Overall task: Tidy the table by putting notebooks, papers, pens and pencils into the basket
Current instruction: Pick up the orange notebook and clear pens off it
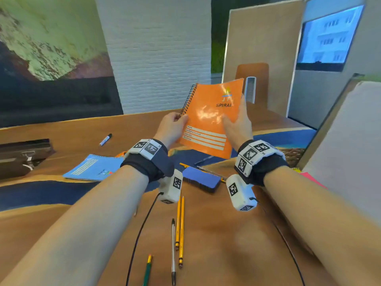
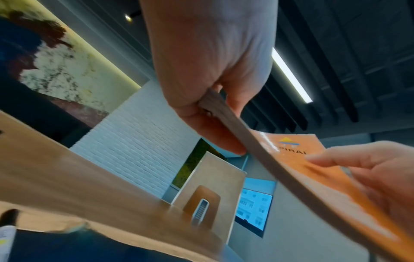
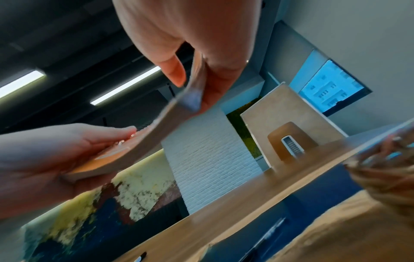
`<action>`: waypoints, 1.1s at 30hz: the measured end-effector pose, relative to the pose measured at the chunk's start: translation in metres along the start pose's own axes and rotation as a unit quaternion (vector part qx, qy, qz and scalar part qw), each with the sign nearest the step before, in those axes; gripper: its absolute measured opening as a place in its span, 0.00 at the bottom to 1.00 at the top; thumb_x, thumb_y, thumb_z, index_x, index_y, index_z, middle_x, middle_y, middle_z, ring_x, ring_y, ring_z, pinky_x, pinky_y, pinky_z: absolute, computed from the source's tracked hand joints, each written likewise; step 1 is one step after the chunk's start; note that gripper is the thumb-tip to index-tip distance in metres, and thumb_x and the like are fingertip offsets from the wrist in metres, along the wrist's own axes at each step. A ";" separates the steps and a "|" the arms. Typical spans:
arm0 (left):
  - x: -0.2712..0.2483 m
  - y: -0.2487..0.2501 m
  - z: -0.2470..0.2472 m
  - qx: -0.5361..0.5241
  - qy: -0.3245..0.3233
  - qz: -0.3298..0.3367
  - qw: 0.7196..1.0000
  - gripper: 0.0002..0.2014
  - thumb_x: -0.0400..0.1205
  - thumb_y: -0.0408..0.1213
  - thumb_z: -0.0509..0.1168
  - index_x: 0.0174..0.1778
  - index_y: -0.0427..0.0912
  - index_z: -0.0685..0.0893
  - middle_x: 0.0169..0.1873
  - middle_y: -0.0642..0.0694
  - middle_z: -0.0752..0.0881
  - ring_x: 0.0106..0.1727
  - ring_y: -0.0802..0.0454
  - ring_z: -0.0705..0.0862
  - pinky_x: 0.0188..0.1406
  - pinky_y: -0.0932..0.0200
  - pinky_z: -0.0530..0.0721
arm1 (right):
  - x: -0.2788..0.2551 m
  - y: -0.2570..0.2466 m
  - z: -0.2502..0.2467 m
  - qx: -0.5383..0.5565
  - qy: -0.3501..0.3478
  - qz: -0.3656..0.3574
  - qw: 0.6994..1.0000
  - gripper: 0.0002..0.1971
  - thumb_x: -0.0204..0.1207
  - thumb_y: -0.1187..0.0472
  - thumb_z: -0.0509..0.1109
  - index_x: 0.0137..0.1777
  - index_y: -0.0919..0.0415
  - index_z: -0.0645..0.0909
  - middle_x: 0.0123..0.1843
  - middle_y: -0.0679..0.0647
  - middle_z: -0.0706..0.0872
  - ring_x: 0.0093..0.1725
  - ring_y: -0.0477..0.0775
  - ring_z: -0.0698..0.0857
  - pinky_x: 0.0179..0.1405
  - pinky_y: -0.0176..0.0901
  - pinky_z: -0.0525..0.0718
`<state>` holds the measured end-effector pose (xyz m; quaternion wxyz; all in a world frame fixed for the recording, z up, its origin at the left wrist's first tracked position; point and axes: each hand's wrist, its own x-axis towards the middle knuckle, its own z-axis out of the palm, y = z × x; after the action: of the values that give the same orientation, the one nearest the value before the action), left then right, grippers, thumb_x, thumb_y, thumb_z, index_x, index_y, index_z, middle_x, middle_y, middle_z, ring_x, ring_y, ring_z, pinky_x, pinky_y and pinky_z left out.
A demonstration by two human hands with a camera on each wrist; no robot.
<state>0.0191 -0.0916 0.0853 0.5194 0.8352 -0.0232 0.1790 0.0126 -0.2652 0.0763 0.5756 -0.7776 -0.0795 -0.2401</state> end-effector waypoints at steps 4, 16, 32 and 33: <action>0.001 0.013 0.035 -0.053 -0.064 -0.033 0.996 0.14 0.82 0.44 0.66 0.57 0.39 0.80 0.49 0.41 0.87 0.46 0.44 0.87 0.51 0.46 0.87 | 0.006 0.008 -0.040 -0.023 -0.006 0.033 0.999 0.39 0.77 0.70 0.59 0.83 0.50 0.45 0.72 0.55 0.77 0.65 0.57 0.79 0.67 0.50 0.76; -0.012 0.048 0.151 -0.145 -0.221 -0.112 0.958 0.10 0.80 0.25 0.64 0.56 0.33 0.76 0.47 0.34 0.83 0.39 0.41 0.86 0.33 0.48 0.89 | 0.016 0.042 -0.169 -0.254 -0.116 0.141 0.950 0.27 0.80 0.72 0.56 0.77 0.53 0.62 0.63 0.59 0.81 0.55 0.60 0.81 0.50 0.45 0.79; -0.049 0.041 0.221 0.075 -0.400 -0.123 0.905 0.31 0.73 0.33 0.77 0.68 0.32 0.70 0.52 0.35 0.87 0.40 0.46 0.89 0.42 0.53 0.90 | -0.003 0.099 -0.211 -0.486 -0.228 0.293 0.791 0.22 0.86 0.63 0.53 0.79 0.63 0.62 0.78 0.62 0.69 0.76 0.61 0.69 0.72 0.47 0.66; -0.047 0.040 0.222 0.124 -0.398 -0.102 0.903 0.27 0.73 0.38 0.77 0.63 0.32 0.74 0.52 0.36 0.87 0.44 0.45 0.89 0.49 0.51 0.89 | -0.005 0.104 -0.211 -0.498 -0.236 0.305 0.777 0.22 0.86 0.63 0.53 0.79 0.63 0.62 0.78 0.62 0.69 0.76 0.61 0.69 0.73 0.48 0.66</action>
<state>0.0269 -0.3119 0.0164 0.3744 0.8925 -0.1205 -0.2209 -0.0099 -0.4950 0.0317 0.1147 -0.9714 0.1596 0.1329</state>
